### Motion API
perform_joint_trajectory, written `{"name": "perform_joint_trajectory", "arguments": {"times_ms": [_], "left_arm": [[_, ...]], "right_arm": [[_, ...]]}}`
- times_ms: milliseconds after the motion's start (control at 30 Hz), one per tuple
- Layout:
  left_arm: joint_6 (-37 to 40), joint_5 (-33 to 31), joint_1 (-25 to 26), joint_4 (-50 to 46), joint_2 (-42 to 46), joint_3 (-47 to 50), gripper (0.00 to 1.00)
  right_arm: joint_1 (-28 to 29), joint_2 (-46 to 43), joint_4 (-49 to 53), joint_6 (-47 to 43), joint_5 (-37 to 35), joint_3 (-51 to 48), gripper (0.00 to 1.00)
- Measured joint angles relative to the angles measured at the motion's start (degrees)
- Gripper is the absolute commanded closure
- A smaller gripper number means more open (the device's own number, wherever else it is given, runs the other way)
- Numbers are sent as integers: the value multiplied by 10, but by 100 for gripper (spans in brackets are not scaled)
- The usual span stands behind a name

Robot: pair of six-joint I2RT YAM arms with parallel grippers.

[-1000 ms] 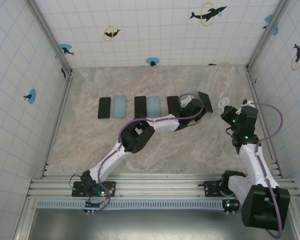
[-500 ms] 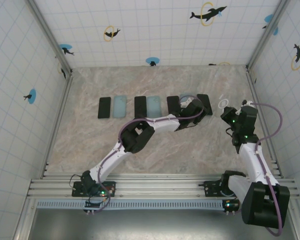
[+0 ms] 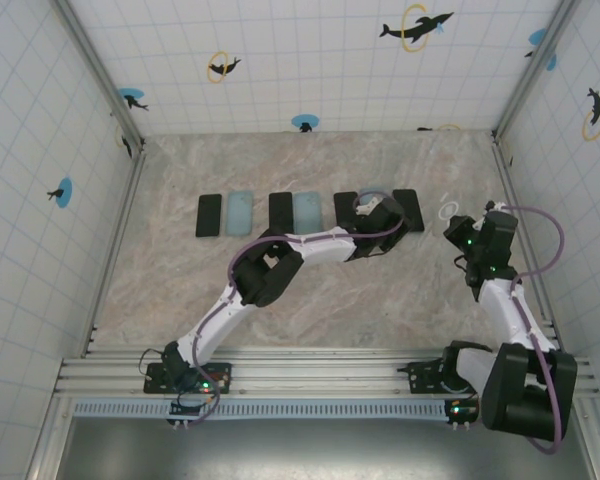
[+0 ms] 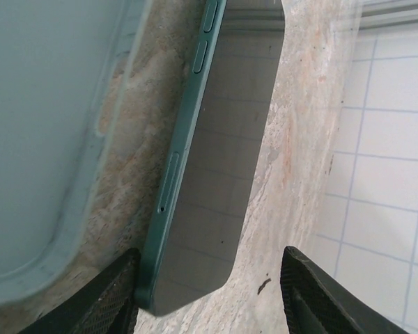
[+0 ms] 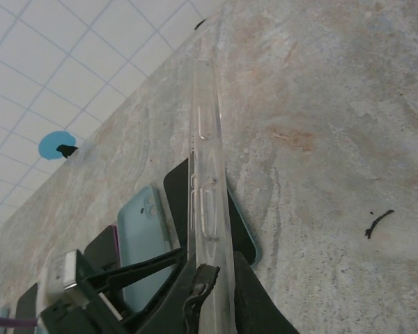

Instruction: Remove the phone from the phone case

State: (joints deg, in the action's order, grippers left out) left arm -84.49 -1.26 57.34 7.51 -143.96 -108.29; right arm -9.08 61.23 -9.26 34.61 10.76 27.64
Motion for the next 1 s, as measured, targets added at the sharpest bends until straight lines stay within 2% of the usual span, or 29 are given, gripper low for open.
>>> {"name": "perform_joint_trajectory", "arguments": {"times_ms": [433,633,1000], "left_arm": [[8,5,0,-2,26,35,43],[38,4,0,-2,56,48,42],[86,4,0,9,134,72,40]], "right_arm": [[-52,187,-125,-26,107,0,96],[-68,268,-169,-29,155,24,95],[-71,350,-231,-11,204,83,91]]}}
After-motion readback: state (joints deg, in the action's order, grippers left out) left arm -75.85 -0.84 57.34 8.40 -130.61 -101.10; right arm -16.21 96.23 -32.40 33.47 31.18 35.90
